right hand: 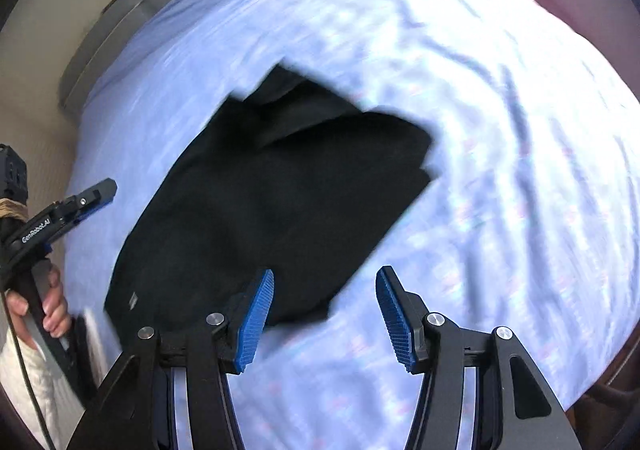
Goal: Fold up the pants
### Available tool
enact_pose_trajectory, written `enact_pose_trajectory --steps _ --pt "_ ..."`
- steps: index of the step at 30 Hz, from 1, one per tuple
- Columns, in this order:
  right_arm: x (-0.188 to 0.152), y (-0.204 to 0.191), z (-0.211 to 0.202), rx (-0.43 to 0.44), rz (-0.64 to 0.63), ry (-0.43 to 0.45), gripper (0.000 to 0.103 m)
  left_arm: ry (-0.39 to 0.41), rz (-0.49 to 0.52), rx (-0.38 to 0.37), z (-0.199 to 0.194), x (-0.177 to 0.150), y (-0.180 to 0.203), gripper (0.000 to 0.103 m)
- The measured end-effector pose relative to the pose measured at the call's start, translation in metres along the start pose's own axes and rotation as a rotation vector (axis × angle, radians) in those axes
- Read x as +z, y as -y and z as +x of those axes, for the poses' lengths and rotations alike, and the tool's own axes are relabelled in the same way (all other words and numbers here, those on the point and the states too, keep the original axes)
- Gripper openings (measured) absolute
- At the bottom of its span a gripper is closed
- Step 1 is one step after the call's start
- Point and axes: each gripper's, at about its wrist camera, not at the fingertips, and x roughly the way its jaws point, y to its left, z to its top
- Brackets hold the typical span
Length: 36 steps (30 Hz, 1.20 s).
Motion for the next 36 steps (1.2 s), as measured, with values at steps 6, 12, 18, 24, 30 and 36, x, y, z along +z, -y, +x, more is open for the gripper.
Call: enact_pose_trajectory --steps 6,12,18,24,30,36 --pt "0.045 0.047 0.027 -0.004 0.076 0.019 0.055 -0.090 -0.140 0.011 0.078 0.053 0.031 0.061" --pt "0.075 0.067 0.068 0.060 0.124 -0.020 0.055 -0.199 -0.265 0.066 0.129 0.071 0.020 0.063" --pt "0.090 0.078 0.102 0.116 0.171 -0.070 0.032 -0.243 -0.343 0.038 0.154 0.083 0.019 0.009" --pt "0.097 0.084 0.099 0.106 0.165 -0.055 0.013 -0.212 -0.204 0.116 0.170 0.124 0.054 0.010" --pt "0.101 0.098 0.077 0.020 0.232 0.008 0.011 -0.180 -0.100 0.145 0.173 0.154 0.089 0.067" --pt "0.099 0.107 0.056 0.067 0.254 -0.024 0.028 -0.112 -0.023 0.132 0.136 0.145 0.101 0.070"
